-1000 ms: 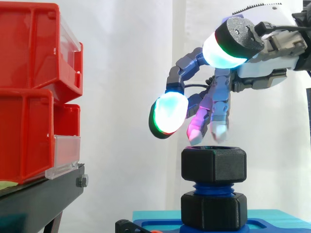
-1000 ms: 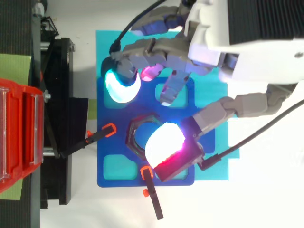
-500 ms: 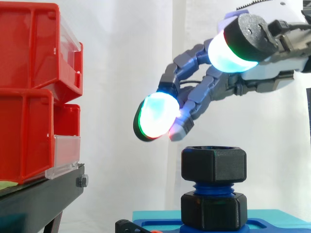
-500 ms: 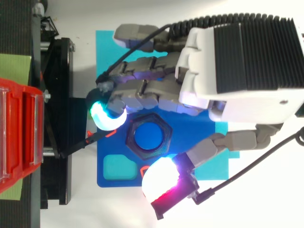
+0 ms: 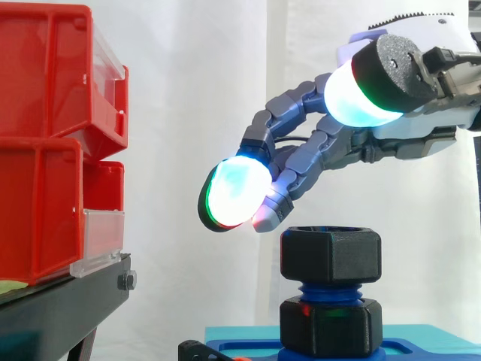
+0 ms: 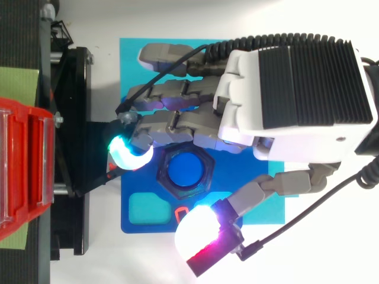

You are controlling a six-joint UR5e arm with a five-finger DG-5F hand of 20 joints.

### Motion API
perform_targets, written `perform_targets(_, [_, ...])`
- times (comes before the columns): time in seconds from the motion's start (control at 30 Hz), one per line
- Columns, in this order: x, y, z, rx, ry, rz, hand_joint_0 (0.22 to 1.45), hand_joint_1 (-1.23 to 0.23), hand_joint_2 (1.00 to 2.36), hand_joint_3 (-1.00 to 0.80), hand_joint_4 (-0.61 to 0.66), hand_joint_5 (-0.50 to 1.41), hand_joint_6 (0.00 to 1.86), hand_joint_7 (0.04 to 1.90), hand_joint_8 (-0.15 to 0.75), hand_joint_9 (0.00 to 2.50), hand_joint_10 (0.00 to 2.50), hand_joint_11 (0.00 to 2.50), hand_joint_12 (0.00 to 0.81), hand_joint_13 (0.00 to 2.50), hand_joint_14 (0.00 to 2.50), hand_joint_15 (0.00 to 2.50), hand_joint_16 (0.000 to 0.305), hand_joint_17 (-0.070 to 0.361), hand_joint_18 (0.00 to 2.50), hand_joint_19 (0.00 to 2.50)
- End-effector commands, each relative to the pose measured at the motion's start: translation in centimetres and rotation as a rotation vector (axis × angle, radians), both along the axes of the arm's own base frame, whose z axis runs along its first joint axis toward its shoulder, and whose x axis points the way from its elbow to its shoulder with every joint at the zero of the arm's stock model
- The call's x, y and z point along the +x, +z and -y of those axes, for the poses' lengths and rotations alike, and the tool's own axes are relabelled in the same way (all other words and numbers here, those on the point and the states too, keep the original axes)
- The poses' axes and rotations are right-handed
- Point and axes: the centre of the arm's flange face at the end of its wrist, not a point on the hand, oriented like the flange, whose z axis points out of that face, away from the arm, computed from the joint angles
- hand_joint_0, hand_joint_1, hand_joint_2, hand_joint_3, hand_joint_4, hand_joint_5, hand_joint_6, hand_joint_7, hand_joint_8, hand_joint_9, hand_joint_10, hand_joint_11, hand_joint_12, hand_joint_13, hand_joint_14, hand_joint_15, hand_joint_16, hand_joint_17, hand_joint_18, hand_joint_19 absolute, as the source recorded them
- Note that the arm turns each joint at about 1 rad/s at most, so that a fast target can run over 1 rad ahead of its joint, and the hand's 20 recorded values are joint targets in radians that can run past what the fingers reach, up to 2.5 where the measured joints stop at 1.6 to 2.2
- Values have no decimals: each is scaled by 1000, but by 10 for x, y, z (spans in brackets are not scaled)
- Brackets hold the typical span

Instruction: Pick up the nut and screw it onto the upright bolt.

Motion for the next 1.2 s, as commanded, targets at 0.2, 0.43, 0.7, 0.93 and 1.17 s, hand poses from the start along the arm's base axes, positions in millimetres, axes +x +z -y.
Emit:
perform_targets(0.2, [1,1,3,1,0,9,443,-503,1000,-500,168,-191,501,626,261,479,0,0,340,252,0,0,40,89,0,0])
perform_targets(0.43, [0,0,5,-1,-6,7,461,-538,1000,-500,160,-176,502,663,277,278,0,0,298,477,0,0,32,71,247,0])
perform_targets(0.7, [0,0,5,1,-5,7,457,-544,1000,-500,159,-168,502,681,259,71,0,0,290,293,0,0,33,74,48,0])
perform_targets(0.93, [0,0,6,1,-8,7,391,-231,1000,-500,61,-265,501,550,235,0,0,0,357,0,0,0,55,123,0,0])
perform_targets(1.17, [0,0,6,1,-8,6,387,-301,1000,-500,58,-280,500,500,231,0,0,0,337,85,0,0,46,104,0,0])
